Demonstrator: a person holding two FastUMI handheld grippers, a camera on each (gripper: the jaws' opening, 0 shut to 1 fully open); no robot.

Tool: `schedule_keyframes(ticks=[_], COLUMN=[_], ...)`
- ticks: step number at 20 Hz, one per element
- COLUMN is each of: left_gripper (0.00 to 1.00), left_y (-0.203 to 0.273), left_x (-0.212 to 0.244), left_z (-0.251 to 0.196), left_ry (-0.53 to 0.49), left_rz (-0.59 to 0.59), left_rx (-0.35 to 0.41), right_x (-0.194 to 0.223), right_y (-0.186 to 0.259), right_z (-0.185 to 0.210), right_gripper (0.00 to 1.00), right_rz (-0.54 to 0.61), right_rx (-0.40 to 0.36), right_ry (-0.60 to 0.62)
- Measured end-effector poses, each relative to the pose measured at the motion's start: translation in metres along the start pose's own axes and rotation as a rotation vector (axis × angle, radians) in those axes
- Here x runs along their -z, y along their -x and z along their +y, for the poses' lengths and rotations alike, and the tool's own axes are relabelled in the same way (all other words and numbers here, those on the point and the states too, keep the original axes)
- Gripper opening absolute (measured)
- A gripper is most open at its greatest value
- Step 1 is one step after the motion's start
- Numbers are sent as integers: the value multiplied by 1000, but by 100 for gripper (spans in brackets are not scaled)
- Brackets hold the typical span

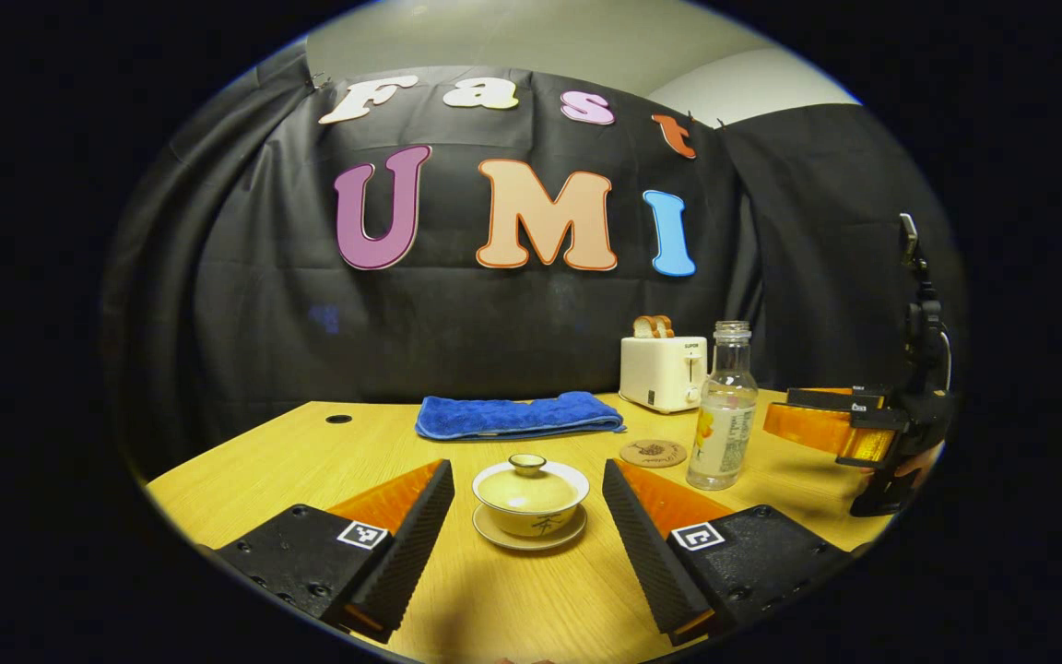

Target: Open the teacup lid with one hand, grasp the water bottle and pour water into the teacup with the other hand; after pouring, place the water bottle on the coaster and then close the teacup lid.

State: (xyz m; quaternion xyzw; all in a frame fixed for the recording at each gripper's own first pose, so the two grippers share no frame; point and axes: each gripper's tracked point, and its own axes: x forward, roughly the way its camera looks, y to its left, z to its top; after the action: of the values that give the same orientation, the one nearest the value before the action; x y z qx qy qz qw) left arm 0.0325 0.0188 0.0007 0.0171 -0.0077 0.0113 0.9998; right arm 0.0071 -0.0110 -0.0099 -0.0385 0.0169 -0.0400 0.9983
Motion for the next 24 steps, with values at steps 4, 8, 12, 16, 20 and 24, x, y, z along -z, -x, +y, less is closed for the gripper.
schedule_keyframes(ticks=[4, 8, 12, 16, 20, 24], left_gripper=[95, 95, 95, 86, 63, 48], left_y=[-21, -42, -58, -68, -73, -76], left_x=[2, 8, 19, 28, 33, 31], left_z=[7, 6, 2, -3, -6, -6], left_ry=[0, -3, -21, -51, -74, -88], left_rz=[5, 32, 99, 152, 183, 166], left_rx=[11, 44, 70, 91, 105, 114], right_x=[0, 0, 0, -1, -1, -1], right_y=[0, 0, 0, 1, 1, 0], right_z=[0, 0, 0, 2, 3, 3], right_gripper=[88, 86, 92, 92, 92, 93], right_rz=[2, 3, 2, 2, 1, 1], right_rx=[0, 0, 0, -4, -10, -11], right_ry=[-1, -2, -1, -1, -2, -2])
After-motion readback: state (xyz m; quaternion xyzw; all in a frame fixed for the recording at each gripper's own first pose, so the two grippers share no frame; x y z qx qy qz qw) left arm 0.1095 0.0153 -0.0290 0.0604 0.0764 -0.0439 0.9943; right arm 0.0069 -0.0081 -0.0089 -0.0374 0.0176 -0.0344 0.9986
